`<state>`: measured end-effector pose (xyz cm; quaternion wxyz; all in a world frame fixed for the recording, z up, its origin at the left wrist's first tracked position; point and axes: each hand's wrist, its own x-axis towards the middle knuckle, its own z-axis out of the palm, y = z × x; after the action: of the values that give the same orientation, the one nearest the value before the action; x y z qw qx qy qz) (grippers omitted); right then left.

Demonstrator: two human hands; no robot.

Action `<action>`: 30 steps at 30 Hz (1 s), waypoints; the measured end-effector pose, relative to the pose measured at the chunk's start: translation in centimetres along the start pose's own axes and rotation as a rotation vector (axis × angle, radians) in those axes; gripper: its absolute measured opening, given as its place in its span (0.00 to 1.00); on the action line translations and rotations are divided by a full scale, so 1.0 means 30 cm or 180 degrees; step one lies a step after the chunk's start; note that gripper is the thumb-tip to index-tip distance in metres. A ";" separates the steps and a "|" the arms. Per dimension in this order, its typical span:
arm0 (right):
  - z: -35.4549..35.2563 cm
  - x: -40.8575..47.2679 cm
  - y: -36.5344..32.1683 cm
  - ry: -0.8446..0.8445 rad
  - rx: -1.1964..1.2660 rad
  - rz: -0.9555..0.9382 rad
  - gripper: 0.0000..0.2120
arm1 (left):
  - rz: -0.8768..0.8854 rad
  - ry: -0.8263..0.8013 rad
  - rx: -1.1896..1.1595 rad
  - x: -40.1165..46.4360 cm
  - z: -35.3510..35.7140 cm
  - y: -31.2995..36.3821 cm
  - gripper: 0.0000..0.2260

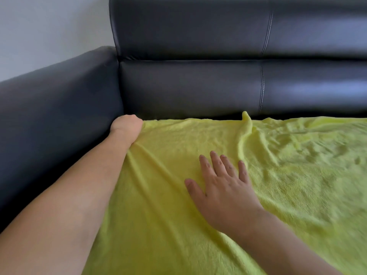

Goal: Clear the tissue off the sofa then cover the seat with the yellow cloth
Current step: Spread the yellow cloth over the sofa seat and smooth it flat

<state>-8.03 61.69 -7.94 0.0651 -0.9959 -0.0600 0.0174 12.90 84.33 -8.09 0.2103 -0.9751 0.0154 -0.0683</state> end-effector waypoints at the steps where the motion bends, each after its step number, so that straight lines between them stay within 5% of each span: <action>1: 0.012 -0.002 0.001 -0.0046 0.0017 0.0002 0.34 | 0.0018 -0.0028 0.0014 0.003 -0.003 0.000 0.15; 4: 0.059 -0.003 -0.001 0.0012 0.0091 0.0050 0.35 | -0.0069 -0.0201 -0.0220 -0.004 -0.023 0.005 0.13; 8: 0.085 -0.015 -0.006 0.0196 0.0233 0.0085 0.34 | -0.0586 -0.0406 -0.1496 -0.128 -0.122 0.038 0.07; 13: 0.086 -0.006 -0.001 0.0274 0.0330 0.0117 0.32 | -0.0652 0.0174 -0.2694 -0.543 -0.216 0.229 0.19; 15: 0.085 -0.008 0.003 0.0221 0.0310 0.0082 0.31 | -0.0494 0.0342 -0.2487 -0.725 -0.218 0.291 0.22; 21: 0.077 -0.002 0.013 0.0162 0.0234 0.0061 0.31 | -0.0614 -0.0241 -0.1824 -0.953 -0.148 0.240 0.36; 30: 0.061 -0.024 0.061 0.0096 0.0221 0.0011 0.32 | -0.0457 -0.0045 -0.1710 -1.046 -0.042 0.124 0.38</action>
<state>-8.60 60.03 -9.99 0.1004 -0.9933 -0.0566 0.0046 -18.35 82.26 -12.47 -0.0611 -0.9950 -0.0376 -0.0697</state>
